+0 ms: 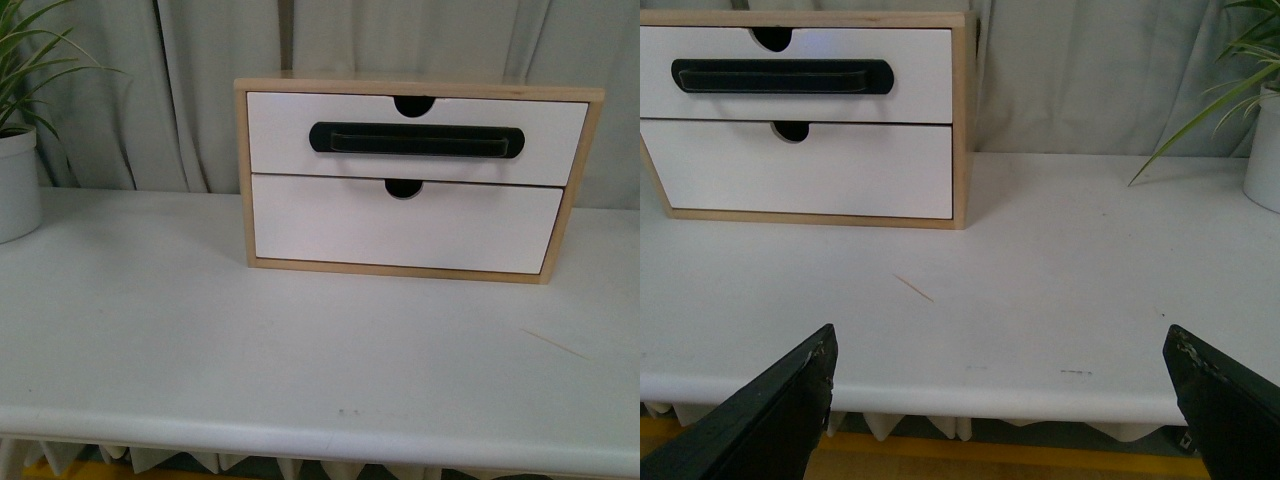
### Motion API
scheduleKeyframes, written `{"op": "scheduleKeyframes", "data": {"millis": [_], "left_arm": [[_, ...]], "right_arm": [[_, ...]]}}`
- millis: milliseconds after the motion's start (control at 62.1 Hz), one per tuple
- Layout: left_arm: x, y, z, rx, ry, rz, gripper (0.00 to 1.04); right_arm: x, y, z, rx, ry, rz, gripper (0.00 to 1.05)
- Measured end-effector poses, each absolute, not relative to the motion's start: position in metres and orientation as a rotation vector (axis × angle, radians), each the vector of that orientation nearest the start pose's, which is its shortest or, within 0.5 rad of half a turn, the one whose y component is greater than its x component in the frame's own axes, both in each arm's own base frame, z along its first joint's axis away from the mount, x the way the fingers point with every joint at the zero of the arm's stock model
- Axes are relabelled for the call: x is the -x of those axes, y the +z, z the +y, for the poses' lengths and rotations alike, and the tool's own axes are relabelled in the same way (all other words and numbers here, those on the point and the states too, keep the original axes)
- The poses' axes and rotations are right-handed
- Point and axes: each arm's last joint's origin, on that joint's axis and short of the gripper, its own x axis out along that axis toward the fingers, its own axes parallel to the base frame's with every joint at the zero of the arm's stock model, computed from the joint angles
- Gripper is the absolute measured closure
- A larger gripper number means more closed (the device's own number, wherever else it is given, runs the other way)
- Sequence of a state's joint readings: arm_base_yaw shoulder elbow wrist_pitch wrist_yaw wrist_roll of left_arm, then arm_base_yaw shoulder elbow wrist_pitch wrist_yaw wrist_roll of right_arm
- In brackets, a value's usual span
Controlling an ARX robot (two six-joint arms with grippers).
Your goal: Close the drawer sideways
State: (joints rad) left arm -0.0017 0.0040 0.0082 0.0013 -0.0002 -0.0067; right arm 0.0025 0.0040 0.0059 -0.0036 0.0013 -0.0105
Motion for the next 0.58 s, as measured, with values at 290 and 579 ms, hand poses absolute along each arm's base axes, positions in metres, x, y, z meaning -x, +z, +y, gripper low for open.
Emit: {"op": "scheduleKeyframes", "data": {"millis": [290, 579], "left_arm": [[-0.0974, 0.1661, -0.0002, 0.007, -0.002, -0.006, 0.06], [-0.0974, 0.1661, -0.0002, 0.007, -0.002, -0.006, 0.06]], "right_arm": [[-0.0976, 0.1649, 0.0002, 0.010, 0.001, 0.002, 0.09], [-0.0976, 0.1649, 0.0002, 0.010, 0.001, 0.002, 0.09]]}}
